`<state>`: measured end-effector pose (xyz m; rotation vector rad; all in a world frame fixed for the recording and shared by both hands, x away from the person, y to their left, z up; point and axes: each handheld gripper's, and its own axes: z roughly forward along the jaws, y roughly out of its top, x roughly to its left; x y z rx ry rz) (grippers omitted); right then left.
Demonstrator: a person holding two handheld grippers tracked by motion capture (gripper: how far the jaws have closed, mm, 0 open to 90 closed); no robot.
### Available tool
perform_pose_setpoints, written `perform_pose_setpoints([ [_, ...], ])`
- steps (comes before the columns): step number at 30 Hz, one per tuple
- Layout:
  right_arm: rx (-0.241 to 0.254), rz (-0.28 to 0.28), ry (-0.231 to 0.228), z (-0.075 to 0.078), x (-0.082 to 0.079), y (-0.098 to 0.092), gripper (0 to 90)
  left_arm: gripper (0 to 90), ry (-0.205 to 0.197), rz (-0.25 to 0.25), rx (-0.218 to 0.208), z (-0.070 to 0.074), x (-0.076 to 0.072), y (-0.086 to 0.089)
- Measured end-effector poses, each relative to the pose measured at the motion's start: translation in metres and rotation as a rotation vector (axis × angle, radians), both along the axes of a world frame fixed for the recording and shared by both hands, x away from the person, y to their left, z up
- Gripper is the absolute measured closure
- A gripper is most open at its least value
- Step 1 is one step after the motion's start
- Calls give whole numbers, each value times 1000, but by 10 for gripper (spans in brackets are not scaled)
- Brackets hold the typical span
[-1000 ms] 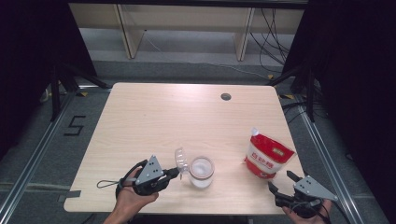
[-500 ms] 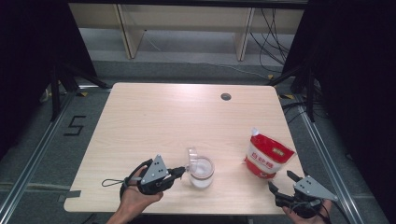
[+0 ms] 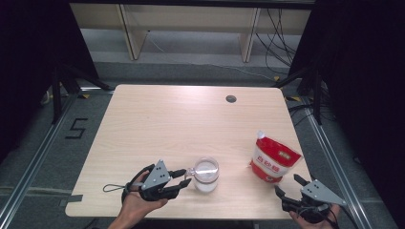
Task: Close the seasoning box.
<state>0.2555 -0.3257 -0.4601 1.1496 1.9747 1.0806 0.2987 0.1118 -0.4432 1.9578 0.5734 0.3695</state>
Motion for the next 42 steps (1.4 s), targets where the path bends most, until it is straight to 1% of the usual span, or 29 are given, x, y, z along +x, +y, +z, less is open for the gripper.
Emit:
perform_pose_setpoints([
  [1,-3,1,-4,0,0,0,238,594,14,15,-13,0,-2,0],
  [2,7,-5,2,0,-1,1,238,566,10,5,-12,0,-1,2],
  [4,12,2,3,0,-1,2,238,533,22,16,-16,0,-3,4],
  [5,13,2,4,0,-1,2,237,517,27,18,-27,-1,-3,4],
  [6,10,2,4,0,-1,2,237,495,17,11,-13,-1,-3,6],
  [9,7,1,4,0,-1,2,236,398,52,35,-28,-3,-4,8],
  [11,12,-6,8,0,-1,2,234,364,50,40,-20,-4,-3,12],
  [12,13,-2,4,0,-1,2,233,349,62,53,-26,-5,-4,13],
  [13,12,-1,3,0,-1,2,233,341,58,48,-20,-5,-3,15],
  [15,15,-6,8,0,-2,2,233,321,78,59,-37,-7,-4,16],
  [16,13,-6,8,0,-1,2,233,315,70,60,-24,-8,-4,18],
  [17,14,-6,9,0,-2,2,233,308,69,53,-22,-9,-4,18],
  [18,13,-5,8,0,-2,2,233,302,85,60,-22,-9,-5,18],
  [19,12,-5,7,0,-2,2,233,297,85,58,-29,-11,-6,18],
  [21,22,-10,13,0,-2,3,233,283,84,51,-14,-12,-8,19],
  [23,7,-1,2,0,-2,1,233,280,93,54,-27,-14,-9,19],
  [24,4,-1,-2,0,-2,1,231,277,93,54,-23,-14,-10,20],
  [26,6,-1,-6,-1,-2,0,229,264,70,38,5,-15,-9,23],
  [28,16,-14,5,-1,-3,1,228,249,77,35,-7,-18,-10,23],
  [29,20,-18,7,-1,-4,1,228,238,104,44,-8,-19,-12,23],
  [30,7,-8,-12,-2,-2,0,228,228,109,44,-5,-20,-13,24],
  [31,-6,2,-25,-2,-1,-1,228,216,109,58,3,-21,-15,24],
  [32,5,-5,1,-2,-3,-1,227,199,109,61,8,-21,-16,25],
  [36,0,-8,-3,-2,-3,-3,220,185,113,58,17,-25,-18,28],
  [37,14,-12,5,-3,-4,-2,218,174,102,56,24,-25,-18,29],
  [38,11,-12,6,-3,-4,-2,216,168,105,59,13,-26,-19,29],
  [39,8,-8,3,-3,-4,-2,213,167,119,74,-7,-28,-21,28],
  [41,-4,-7,6,-3,-4,-2,207,167,113,71,6,-29,-22,29],
  [42,-6,-9,5,-4,-5,-2,203,168,102,71,25,-29,-22,31],
])
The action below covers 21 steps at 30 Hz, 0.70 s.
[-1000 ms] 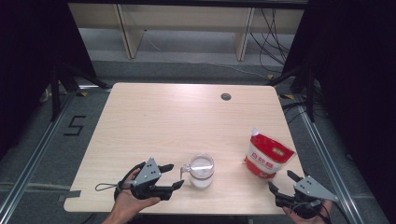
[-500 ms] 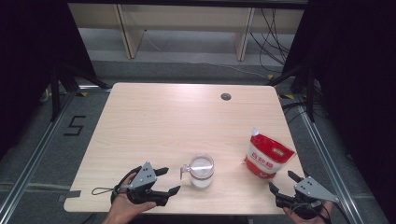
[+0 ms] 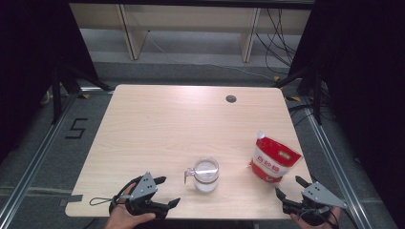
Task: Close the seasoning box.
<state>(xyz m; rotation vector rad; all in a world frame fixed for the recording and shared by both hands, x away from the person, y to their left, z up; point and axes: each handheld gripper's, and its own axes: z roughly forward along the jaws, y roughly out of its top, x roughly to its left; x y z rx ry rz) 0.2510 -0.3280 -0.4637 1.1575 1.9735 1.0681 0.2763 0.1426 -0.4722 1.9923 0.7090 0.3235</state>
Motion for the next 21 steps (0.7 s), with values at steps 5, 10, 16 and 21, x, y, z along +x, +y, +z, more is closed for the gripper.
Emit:
perform_pose_setpoints([
  [5,13,6,2,-2,-1,1,194,167,14,10,39,-8,-4,1],
  [10,-3,24,0,-5,-2,2,187,166,19,9,38,-13,-6,1],
  [16,16,18,23,-8,-3,4,181,166,25,7,50,-18,-7,1],
  [21,15,31,18,-10,-1,2,177,166,28,-2,70,-17,-7,1],
])
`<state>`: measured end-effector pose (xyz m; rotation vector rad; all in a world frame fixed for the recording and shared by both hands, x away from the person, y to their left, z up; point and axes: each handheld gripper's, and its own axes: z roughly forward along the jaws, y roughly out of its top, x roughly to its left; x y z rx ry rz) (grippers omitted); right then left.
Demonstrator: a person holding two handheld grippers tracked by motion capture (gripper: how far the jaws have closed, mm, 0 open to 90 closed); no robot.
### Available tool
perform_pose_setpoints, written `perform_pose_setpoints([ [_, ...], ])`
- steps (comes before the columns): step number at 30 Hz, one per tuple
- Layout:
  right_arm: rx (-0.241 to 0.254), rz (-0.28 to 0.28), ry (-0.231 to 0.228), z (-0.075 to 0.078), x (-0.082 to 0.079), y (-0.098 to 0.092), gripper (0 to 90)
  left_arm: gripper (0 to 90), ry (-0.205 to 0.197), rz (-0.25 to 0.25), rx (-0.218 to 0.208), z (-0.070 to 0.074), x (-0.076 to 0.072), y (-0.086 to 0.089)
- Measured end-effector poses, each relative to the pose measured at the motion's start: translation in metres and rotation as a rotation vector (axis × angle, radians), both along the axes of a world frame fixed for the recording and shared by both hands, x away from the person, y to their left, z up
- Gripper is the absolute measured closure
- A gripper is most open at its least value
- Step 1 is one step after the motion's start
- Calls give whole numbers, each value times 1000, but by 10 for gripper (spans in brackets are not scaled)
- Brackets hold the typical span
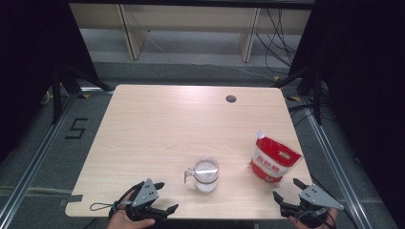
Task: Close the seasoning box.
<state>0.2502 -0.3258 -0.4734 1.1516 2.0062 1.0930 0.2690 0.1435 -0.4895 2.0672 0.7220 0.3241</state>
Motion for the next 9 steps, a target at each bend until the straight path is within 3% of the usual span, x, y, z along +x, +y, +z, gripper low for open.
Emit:
perform_pose_setpoints([
  [2,-20,9,-20,0,1,-2,176,166,-12,2,21,-1,1,0],
  [3,-25,12,-19,-1,1,-2,176,166,3,3,-3,-1,0,-1],
  [5,-35,15,-24,-1,2,-2,176,166,4,-6,7,-1,0,-1],
  [9,-1,7,6,-2,2,-1,176,166,8,-8,4,-1,-1,-1],
])
